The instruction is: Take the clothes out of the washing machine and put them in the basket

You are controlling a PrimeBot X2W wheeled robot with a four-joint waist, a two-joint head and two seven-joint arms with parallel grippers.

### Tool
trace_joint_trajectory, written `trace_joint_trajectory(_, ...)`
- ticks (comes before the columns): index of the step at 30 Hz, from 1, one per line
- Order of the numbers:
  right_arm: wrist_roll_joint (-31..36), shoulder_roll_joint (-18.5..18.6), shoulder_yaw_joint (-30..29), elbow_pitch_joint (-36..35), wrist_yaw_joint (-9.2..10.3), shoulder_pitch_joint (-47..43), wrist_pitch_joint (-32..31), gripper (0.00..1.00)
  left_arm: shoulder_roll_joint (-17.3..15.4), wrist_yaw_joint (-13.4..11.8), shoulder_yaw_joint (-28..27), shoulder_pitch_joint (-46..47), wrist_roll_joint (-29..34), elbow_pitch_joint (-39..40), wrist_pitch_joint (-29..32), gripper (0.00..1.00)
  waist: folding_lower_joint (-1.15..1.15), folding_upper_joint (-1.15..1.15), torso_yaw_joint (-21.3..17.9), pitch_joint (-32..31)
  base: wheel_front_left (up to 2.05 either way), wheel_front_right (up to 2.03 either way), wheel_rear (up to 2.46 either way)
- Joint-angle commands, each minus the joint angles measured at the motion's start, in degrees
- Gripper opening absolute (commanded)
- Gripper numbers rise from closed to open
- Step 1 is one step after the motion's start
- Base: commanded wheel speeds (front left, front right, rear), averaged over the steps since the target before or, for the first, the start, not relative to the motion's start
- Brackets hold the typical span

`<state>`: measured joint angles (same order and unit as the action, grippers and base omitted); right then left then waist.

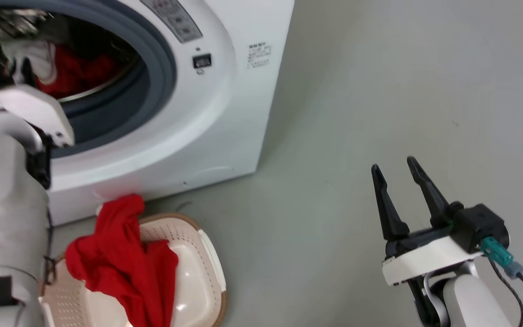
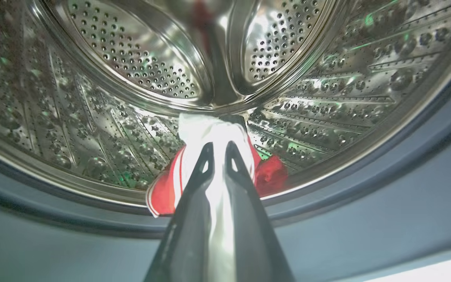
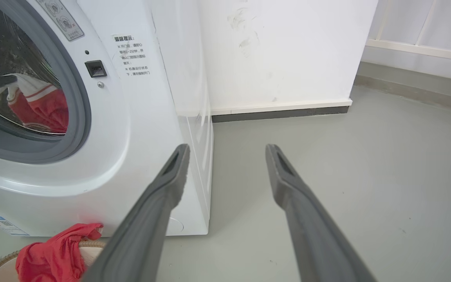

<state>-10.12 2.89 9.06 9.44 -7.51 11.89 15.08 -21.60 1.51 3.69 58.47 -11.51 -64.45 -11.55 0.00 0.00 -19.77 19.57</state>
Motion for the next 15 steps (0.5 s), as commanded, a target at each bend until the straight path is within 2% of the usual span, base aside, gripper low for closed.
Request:
trace_joint_trajectory(1, 0.78, -0.02, -0.45, 0.41, 0.04, -1.38, 0.13, 1.0, 0.89, 0.29, -0.36, -2.04, -0.75, 0.07, -1.53, 0.0, 0.0, 0.0, 2.14, -3.93, 0.0, 0.0, 0.0)
trace_joint_trajectory(7, 2.61, -0.03, -1.61, 1.26, 0.04, -4.17, 0.13, 1.0, 3.69, 0.94, -1.56, -7.98, -2.84, 4.01, -3.61, 0.0, 0.0, 0.0, 4.68, -9.43, 0.0, 0.0, 0.0)
trace_joint_trajectory(15, 4.93, -0.03, -2.44, 1.15, 0.04, -7.28, -0.72, 1.0, 6.39, 0.52, -3.26, -18.4, -3.19, 21.21, -3.74, 0.0, 0.0, 0.0, 7.82, -15.6, 0.0, 0.0, 0.0)
